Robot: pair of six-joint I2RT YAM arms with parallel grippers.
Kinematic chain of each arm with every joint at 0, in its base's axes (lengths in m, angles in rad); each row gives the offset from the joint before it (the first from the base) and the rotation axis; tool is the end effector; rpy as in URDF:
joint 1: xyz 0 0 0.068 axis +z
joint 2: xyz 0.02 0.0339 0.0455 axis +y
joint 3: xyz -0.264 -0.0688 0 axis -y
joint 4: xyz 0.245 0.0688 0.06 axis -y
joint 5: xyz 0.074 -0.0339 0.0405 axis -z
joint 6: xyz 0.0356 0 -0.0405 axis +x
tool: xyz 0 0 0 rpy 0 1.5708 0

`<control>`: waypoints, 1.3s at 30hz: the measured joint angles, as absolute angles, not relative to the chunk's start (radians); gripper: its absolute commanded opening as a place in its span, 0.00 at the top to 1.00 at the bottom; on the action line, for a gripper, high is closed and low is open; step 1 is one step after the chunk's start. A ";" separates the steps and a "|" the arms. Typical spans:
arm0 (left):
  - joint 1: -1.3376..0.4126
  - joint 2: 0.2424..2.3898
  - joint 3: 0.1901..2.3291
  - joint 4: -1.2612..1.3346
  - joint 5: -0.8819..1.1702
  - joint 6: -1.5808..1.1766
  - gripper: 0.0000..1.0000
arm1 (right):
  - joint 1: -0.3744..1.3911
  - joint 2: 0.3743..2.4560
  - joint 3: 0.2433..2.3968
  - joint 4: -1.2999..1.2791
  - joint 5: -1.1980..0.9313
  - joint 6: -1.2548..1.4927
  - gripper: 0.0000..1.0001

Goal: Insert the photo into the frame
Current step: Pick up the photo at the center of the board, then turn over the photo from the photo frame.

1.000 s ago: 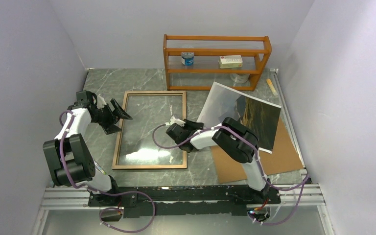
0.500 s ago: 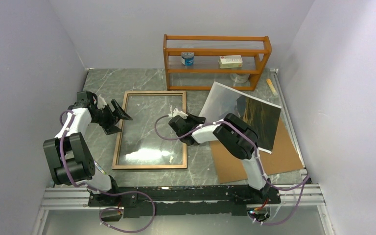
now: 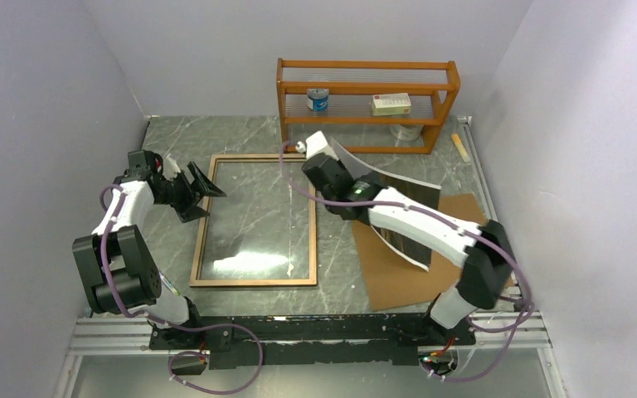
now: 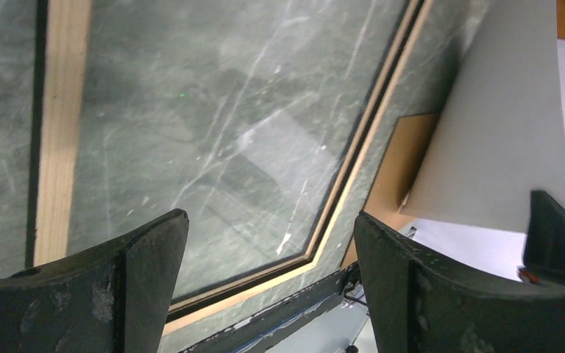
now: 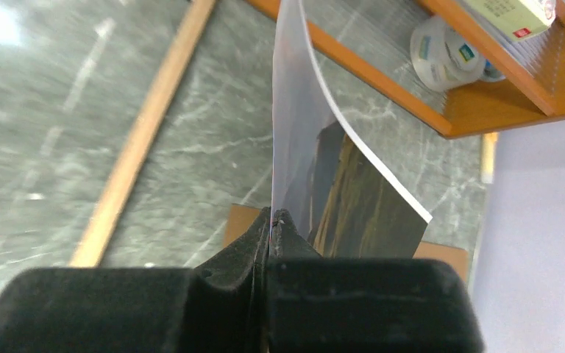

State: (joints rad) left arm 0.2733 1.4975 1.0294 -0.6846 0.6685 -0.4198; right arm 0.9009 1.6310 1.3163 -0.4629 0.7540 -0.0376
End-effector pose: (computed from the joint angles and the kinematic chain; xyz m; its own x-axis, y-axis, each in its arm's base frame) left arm 0.2830 0.0564 0.2266 -0.8160 -0.5609 -0.1399 -0.3308 0.6515 -0.6827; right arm 0.2418 0.2660 0.2881 -0.4252 -0.5810 -0.6940 -0.2847 0.8137 -0.5067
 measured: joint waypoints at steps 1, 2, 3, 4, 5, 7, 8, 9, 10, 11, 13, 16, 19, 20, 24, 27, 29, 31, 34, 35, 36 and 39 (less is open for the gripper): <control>0.273 1.497 1.033 -0.678 0.678 -0.423 0.11 | 0.898 1.591 1.336 -0.491 0.724 -0.017 1.00; 0.273 1.494 1.039 -0.664 0.698 -0.431 0.11 | 0.894 1.554 1.357 -0.518 0.693 0.002 1.00; 0.273 1.490 1.044 -0.652 0.713 -0.434 0.11 | 0.888 1.524 1.379 -0.543 0.661 0.019 1.00; 0.273 1.486 1.049 -0.641 0.724 -0.437 0.11 | 0.881 1.496 1.402 -0.567 0.627 0.034 1.00; 0.271 1.480 1.055 -0.630 0.737 -0.441 0.11 | 0.872 1.472 1.425 -0.588 0.590 0.048 1.00; 0.266 1.465 1.071 -0.611 0.756 -0.449 0.11 | 0.851 1.434 1.470 -0.623 0.505 0.070 1.00; 0.263 1.456 1.080 -0.601 0.766 -0.451 0.11 | 0.840 1.419 1.497 -0.640 0.460 0.078 1.00; 0.259 1.443 1.090 -0.586 0.778 -0.454 0.11 | 0.831 1.406 1.522 -0.651 0.421 0.083 1.00; 0.256 1.428 1.100 -0.570 0.794 -0.457 0.10 | 0.820 1.393 1.553 -0.661 0.371 0.090 1.00; 0.253 1.413 1.106 -0.552 0.805 -0.458 0.09 | 0.809 1.385 1.589 -0.672 0.322 0.096 1.00; 0.252 1.374 1.113 -0.511 0.836 -0.459 0.08 | 0.795 1.374 1.671 -0.690 0.229 0.103 1.00; 0.251 1.299 1.113 -0.430 0.905 -0.475 0.07 | 0.791 1.374 1.785 -0.710 0.106 0.110 1.00; 0.251 1.213 1.113 -0.348 0.946 -0.498 0.06 | 0.791 1.375 1.882 -0.719 -0.014 0.125 1.00; 0.251 1.177 1.113 -0.319 0.953 -0.510 0.06 | 0.791 1.376 1.915 -0.723 -0.057 0.132 1.00; 0.250 1.082 1.118 -0.258 0.974 -0.535 0.06 | 0.791 1.386 2.014 -0.723 -0.196 0.160 1.00; 0.249 1.068 1.138 -0.234 1.012 -0.544 0.06 | 0.791 1.390 2.057 -0.710 -0.300 0.185 1.00; 0.249 1.071 1.139 -0.222 1.032 -0.548 0.06 | 0.791 1.391 2.067 -0.701 -0.346 0.196 1.00; 0.249 1.071 1.139 -0.222 1.045 -0.555 0.06 | 0.792 1.393 2.070 -0.695 -0.371 0.207 1.00; 0.249 1.071 1.146 -0.239 1.041 -0.545 0.06 | 0.791 1.405 2.067 -0.692 -0.364 0.222 1.00; 0.248 1.071 1.149 -0.253 1.027 -0.539 0.06 | 0.789 1.411 2.057 -0.686 -0.353 0.232 1.00; 0.248 1.071 1.153 -0.272 1.002 -0.531 0.06 | 0.785 1.417 2.040 -0.678 -0.340 0.242 1.00; 0.247 1.076 1.162 -0.355 0.892 -0.503 0.06 | 0.751 1.446 1.961 -0.651 -0.299 0.292 1.00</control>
State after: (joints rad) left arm 0.2470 1.0760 1.1622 -0.3550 0.8921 -0.5026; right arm 0.7506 1.4460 1.9614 -0.6514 -0.2989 0.2924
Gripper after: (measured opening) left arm 0.938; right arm 0.009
